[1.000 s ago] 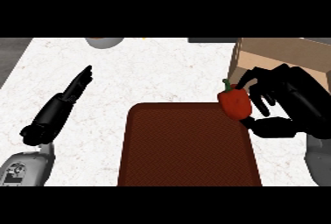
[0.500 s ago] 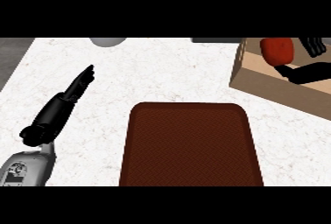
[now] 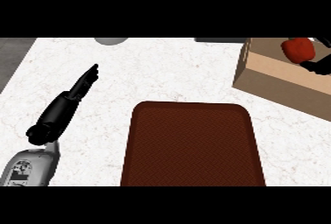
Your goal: Pick the bell pepper from the tray and place it in the cardboard box
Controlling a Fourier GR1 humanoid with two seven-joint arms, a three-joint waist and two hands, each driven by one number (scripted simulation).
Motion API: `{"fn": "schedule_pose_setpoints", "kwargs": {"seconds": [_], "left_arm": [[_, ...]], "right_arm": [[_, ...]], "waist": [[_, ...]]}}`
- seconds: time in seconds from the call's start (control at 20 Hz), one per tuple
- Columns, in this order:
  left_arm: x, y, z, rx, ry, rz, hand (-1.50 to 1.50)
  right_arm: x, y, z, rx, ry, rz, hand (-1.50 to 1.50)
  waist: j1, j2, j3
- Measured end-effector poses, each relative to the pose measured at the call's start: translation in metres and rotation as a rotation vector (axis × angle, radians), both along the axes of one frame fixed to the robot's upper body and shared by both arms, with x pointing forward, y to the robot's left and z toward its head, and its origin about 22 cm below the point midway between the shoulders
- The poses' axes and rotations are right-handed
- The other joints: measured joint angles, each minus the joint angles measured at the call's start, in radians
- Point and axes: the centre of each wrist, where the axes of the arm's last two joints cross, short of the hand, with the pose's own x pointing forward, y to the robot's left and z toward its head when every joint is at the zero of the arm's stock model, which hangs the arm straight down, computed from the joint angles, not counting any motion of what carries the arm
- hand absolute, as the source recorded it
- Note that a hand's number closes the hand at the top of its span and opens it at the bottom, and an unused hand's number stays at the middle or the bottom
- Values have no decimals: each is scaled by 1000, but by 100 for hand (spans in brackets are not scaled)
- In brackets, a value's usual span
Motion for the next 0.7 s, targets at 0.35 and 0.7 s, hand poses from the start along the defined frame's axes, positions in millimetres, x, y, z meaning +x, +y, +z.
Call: {"fn": "schedule_pose_setpoints", "kwargs": {"seconds": [0.35,0.7], "left_arm": [[9,-2,0,-4,-11,-13,0],[11,-3,4,-3,-15,-21,0]], "right_arm": [[11,-38,-22,-119,200,4,150],[12,-63,-28,-115,341,118,-150]], "waist": [[15,8,1],[23,9,2]]}}
